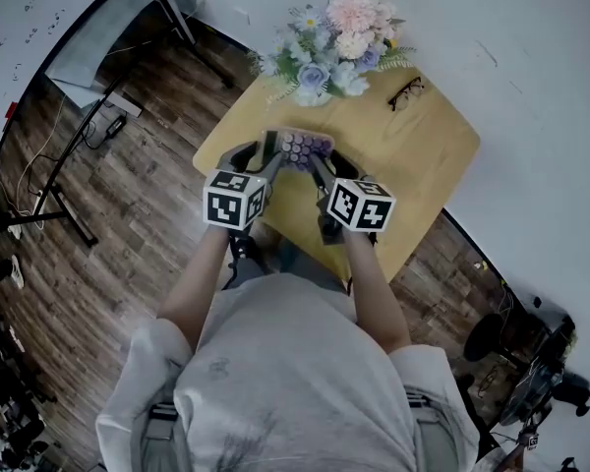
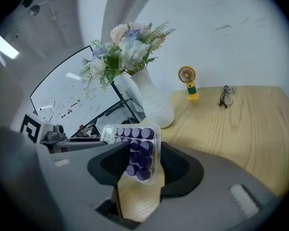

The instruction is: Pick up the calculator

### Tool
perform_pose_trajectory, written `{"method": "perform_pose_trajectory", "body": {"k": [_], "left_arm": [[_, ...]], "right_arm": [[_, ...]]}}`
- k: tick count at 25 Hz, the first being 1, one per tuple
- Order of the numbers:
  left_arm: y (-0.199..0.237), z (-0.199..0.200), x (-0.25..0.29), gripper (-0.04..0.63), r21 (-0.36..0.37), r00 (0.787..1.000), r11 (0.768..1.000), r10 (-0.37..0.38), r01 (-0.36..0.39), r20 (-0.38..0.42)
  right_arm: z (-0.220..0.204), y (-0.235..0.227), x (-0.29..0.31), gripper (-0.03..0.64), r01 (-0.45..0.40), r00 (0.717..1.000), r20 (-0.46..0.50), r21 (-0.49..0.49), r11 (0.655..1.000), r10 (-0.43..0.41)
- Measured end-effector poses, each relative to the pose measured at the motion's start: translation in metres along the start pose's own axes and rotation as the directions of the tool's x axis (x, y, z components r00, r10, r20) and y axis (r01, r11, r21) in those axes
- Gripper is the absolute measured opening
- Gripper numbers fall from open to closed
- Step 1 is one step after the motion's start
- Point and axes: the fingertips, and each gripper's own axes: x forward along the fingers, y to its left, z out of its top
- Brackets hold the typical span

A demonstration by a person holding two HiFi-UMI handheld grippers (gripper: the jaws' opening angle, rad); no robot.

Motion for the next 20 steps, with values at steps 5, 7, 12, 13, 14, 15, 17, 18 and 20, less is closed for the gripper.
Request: {"method": "perform_pose_trajectory", "body": {"k": [5, 7, 12, 13, 14, 15, 17, 18, 20], "left_arm": [[-0.002, 0.015, -0.017, 0.201, 0.036, 0.999, 0.999, -0.019, 0.018, 0.048], [-0.004, 0.022, -0.024, 0.201, 0.056, 0.997, 0.998, -0.028, 0.025, 0.067], [-0.011, 0.038, -0.044, 0.201, 0.111, 0.992, 0.993, -0.055, 0.042, 0.116], [-0.012, 0.041, -0.048, 0.201, 0.118, 0.99, 0.992, -0.061, 0.046, 0.127], [-0.013, 0.044, -0.052, 0.201, 0.125, 0.988, 0.991, -0.067, 0.05, 0.138], [-0.014, 0.047, -0.057, 0.201, 0.132, 0.986, 0.99, -0.075, 0.055, 0.148], [-0.017, 0.053, -0.066, 0.201, 0.148, 0.982, 0.987, -0.089, 0.064, 0.168], [-0.019, 0.055, -0.07, 0.201, 0.155, 0.98, 0.985, -0.096, 0.069, 0.177], [-0.023, 0.061, -0.079, 0.201, 0.171, 0.975, 0.982, -0.112, 0.079, 0.194]], "right_arm": [[0.014, 0.017, -0.012, 0.201, 0.022, 0.997, 0.073, -0.045, 0.999, -0.018], [0.021, 0.024, -0.019, 0.201, 0.03, 0.994, 0.105, -0.063, 0.998, -0.023], [0.036, 0.043, -0.037, 0.201, 0.06, 0.983, 0.178, -0.11, 0.992, -0.04], [0.039, 0.047, -0.04, 0.201, 0.066, 0.98, 0.193, -0.119, 0.991, -0.042], [0.042, 0.051, -0.044, 0.201, 0.074, 0.977, 0.21, -0.128, 0.989, -0.046], [0.045, 0.055, -0.048, 0.201, 0.082, 0.973, 0.227, -0.136, 0.987, -0.049], [0.049, 0.064, -0.056, 0.201, 0.094, 0.965, 0.256, -0.153, 0.984, -0.052], [0.051, 0.068, -0.061, 0.201, 0.099, 0.962, 0.268, -0.162, 0.982, -0.052], [0.056, 0.075, -0.069, 0.201, 0.107, 0.955, 0.293, -0.175, 0.979, -0.052]]}}
